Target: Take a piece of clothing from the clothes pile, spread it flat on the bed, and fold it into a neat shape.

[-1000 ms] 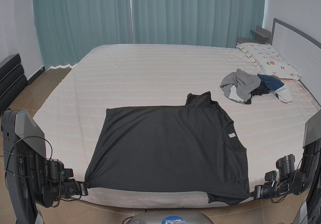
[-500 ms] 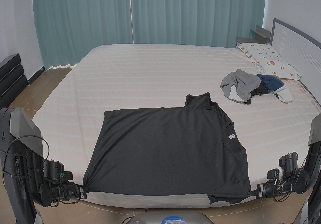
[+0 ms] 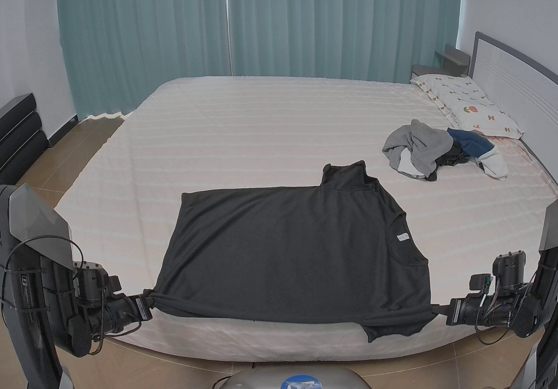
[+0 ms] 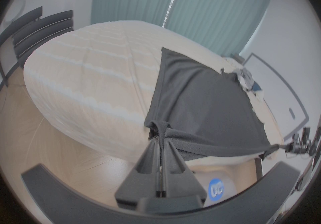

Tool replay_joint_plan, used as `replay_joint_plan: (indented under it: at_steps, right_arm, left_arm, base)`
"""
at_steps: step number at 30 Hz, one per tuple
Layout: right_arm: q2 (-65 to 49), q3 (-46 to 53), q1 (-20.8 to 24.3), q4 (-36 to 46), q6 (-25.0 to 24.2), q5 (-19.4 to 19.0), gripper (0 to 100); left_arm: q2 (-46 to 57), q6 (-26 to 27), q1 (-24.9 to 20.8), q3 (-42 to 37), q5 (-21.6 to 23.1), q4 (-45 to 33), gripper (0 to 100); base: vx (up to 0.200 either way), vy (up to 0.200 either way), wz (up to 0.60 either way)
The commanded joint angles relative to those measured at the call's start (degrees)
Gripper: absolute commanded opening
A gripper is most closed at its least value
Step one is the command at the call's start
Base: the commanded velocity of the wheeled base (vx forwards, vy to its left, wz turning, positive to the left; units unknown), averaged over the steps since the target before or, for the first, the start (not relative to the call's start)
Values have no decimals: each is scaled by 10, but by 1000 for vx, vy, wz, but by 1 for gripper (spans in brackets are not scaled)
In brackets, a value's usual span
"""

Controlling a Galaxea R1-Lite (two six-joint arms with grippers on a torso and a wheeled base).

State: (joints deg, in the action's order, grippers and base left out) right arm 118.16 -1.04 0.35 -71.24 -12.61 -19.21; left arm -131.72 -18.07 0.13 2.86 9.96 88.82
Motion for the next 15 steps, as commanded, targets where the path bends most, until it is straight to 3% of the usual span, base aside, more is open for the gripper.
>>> replay_joint_plan:
  at_steps: [1, 8, 15]
  right_arm:
    - [29, -22, 1, -51, -21, 21, 0]
    - [63, -71, 15, -106, -54, 66, 0]
    - [62, -100, 39, -139, -81, 73, 0]
  left_arm:
    - [5, -43, -15, 45, -36, 9, 0]
    - [11, -91, -41, 79, -57, 9, 0]
    - [14, -121, -58, 116, -111, 10, 0]
  base:
    - [0, 0, 0]
    - [0, 0, 0]
    - [0, 0, 0]
